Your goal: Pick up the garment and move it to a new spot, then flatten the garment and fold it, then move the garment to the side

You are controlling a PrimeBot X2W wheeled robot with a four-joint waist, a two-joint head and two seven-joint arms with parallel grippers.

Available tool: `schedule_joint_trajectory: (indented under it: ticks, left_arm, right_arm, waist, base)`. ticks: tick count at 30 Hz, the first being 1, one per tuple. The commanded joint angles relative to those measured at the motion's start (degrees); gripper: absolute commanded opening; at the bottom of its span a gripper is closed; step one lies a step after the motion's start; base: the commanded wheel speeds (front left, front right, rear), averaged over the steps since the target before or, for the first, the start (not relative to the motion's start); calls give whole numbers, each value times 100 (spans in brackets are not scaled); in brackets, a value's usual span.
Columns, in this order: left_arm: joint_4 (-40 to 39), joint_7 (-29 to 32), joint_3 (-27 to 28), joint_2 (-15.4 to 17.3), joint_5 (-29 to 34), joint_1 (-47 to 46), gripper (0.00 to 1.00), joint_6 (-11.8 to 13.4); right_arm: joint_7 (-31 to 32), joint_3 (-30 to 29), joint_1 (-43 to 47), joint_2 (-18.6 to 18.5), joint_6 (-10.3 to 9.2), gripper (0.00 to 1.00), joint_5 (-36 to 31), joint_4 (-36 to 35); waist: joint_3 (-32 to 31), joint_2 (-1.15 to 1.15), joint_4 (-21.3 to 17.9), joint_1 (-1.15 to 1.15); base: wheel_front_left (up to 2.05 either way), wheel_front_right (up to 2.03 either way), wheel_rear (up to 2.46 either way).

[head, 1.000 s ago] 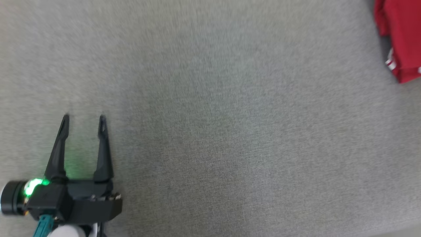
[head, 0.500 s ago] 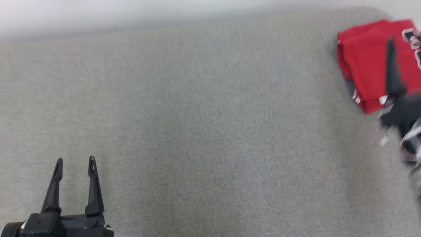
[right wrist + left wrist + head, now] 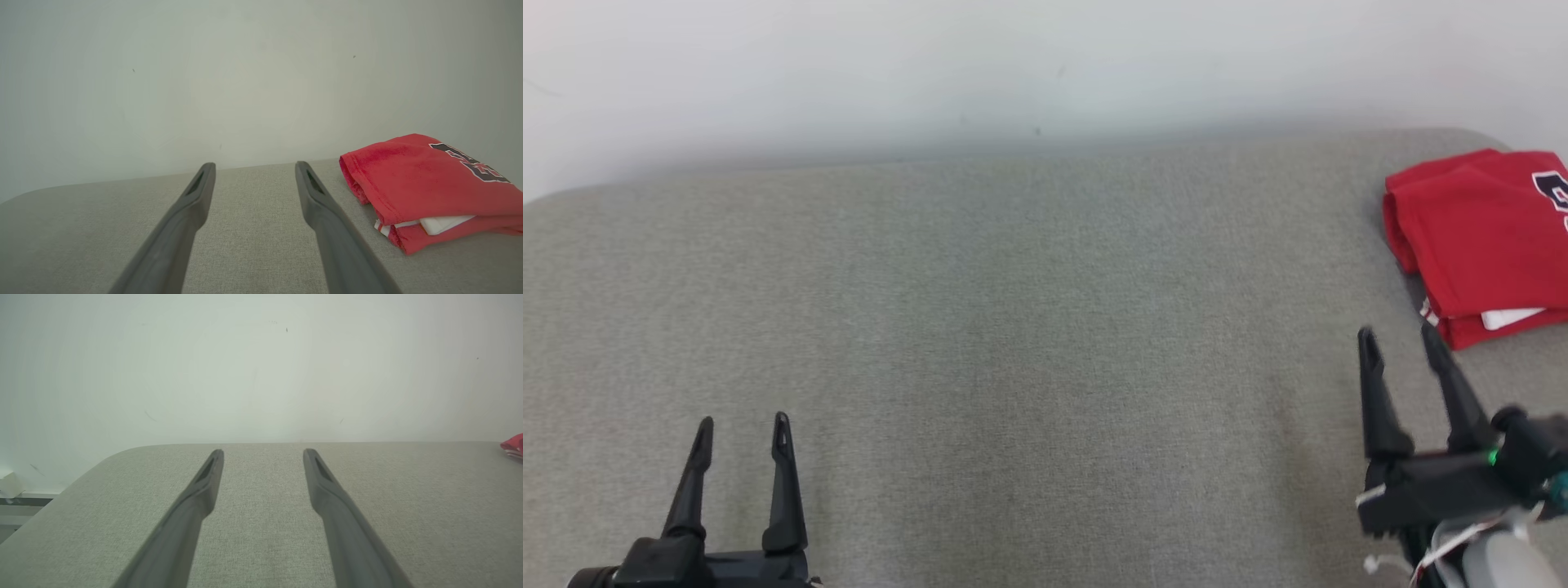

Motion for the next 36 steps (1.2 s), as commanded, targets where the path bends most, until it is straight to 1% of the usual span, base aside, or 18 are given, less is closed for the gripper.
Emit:
schedule_joint_trajectory:
  ticks: [1,7,12,20,29,30,35,36]
  left_arm:
    - [30,-14,-14,-15,7,25,100,-24]
    - [140,-14,-5,-58,-58,137,100,-76]
    - [226,-14,-12,-79,-91,236,100,-118]
    - [371,-14,-13,-103,-152,326,100,-174]
    - [541,-14,-10,-115,-190,335,100,-190]
    - [548,-1,-15,-107,-188,255,0,-192]
    - [751,27,-14,-121,-261,249,0,-196]
    - [776,72,9,-121,-372,220,0,-198]
  right_arm:
    - [14,-26,152,51,-17,100,-88,-56]
    - [77,-144,788,433,-17,100,-263,-446]
    - [130,-125,1119,603,-17,100,-428,-627]
    - [152,-124,1289,710,-17,100,-511,-572]
    - [125,-109,1252,695,-17,100,-527,-451]
    - [146,-108,1219,698,0,0,-497,-451]
    - [164,-97,1258,713,0,0,-437,-263]
    - [188,-105,1248,717,0,0,-327,-260]
  waist:
    - [-136,0,122,1]
    - [-328,0,224,1]
    - [-464,0,257,1]
    - [-590,0,291,1]
    - [-625,0,303,1]
    - [-626,0,303,1]
    - [-627,0,303,1]
    - [-626,0,303,1]
  base:
    - [0,0,0]
    - [0,0,0]
    - [0,0,0]
    - [0,0,0]
    - [0,0,0]
    - [0,0,0]
    - [0,0,0]
    - [0,0,0]
